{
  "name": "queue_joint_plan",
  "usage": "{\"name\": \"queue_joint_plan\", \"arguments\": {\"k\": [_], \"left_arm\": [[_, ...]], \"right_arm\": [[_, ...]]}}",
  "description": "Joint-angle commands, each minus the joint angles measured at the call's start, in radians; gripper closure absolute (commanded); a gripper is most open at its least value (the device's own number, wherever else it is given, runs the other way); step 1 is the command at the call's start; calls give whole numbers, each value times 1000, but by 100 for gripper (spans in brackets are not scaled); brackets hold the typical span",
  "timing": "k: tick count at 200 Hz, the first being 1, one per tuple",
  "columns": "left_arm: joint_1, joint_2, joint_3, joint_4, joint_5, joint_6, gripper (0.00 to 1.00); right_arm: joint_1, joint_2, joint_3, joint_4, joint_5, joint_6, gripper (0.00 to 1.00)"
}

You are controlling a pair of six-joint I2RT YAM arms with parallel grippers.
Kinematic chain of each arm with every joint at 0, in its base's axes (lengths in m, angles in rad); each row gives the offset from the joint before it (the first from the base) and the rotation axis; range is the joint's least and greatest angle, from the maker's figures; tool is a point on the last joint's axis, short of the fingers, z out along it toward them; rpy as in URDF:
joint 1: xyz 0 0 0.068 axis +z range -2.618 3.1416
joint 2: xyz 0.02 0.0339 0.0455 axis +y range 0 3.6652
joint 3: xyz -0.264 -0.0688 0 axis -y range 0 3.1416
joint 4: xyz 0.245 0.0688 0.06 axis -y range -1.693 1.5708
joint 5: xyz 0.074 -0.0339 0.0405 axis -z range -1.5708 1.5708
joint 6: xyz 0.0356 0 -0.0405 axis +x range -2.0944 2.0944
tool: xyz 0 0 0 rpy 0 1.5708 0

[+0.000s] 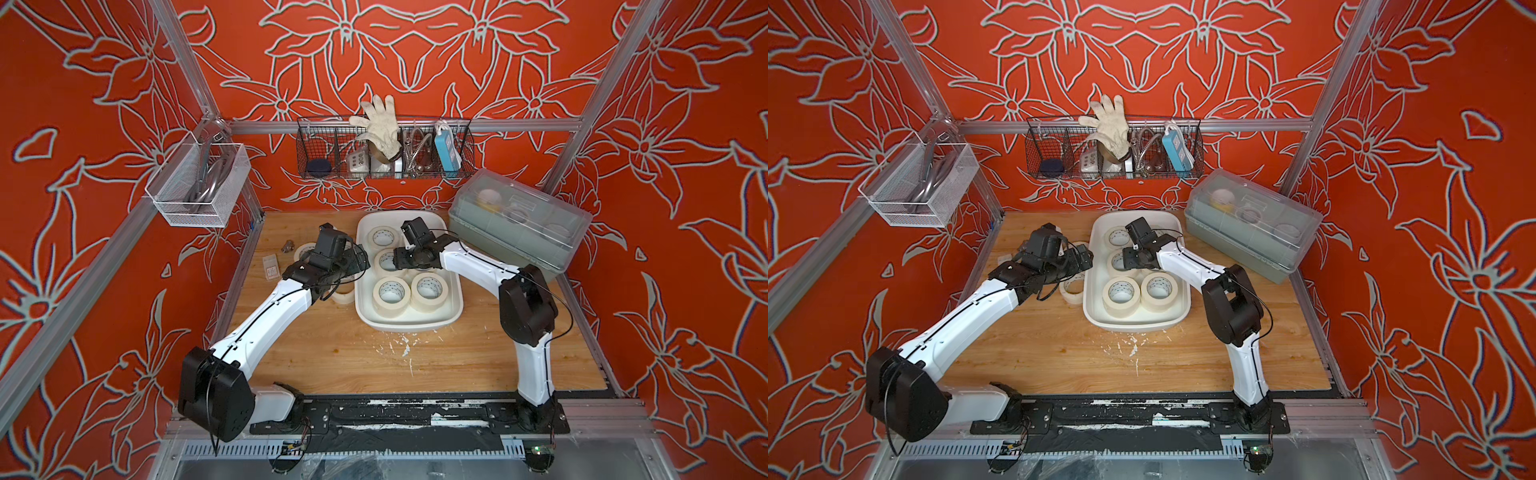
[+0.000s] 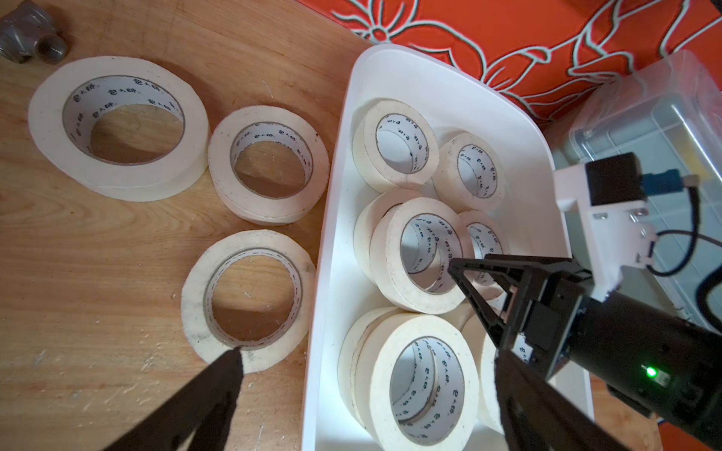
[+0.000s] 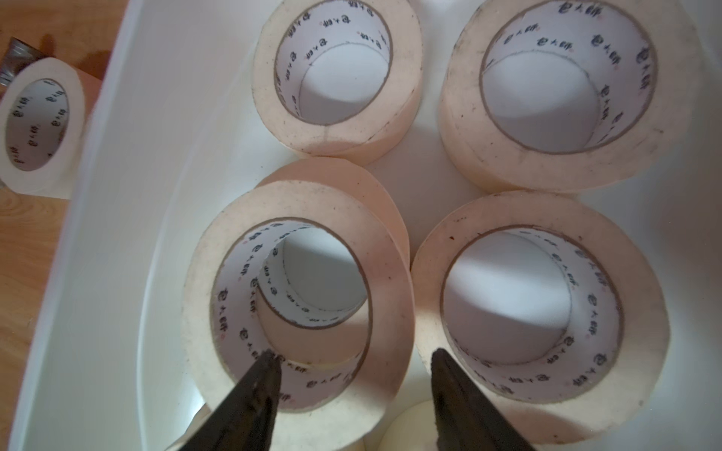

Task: Take out the art tape in the storage box
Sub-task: Pick up the art tape from the storage box.

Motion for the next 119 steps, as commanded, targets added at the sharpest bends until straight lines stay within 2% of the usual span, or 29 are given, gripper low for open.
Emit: {"name": "queue_joint_plan", "arguments": {"k": [1,68,95,119], "left_arm": [[-11,6,32,-7,3,18,2],[-25,11,31,-8,-2,17,2],[-32,14,32,-8,-3,18,2],[-39,14,33,-13,-8,18,1]], "right_arm": [[-13,32,42,-21,7,15,36],[-23,119,113,-63,9,21,43],[-27,130,125,-73,6,24,53],[-29,122,117,-63,8,23,65]]}}
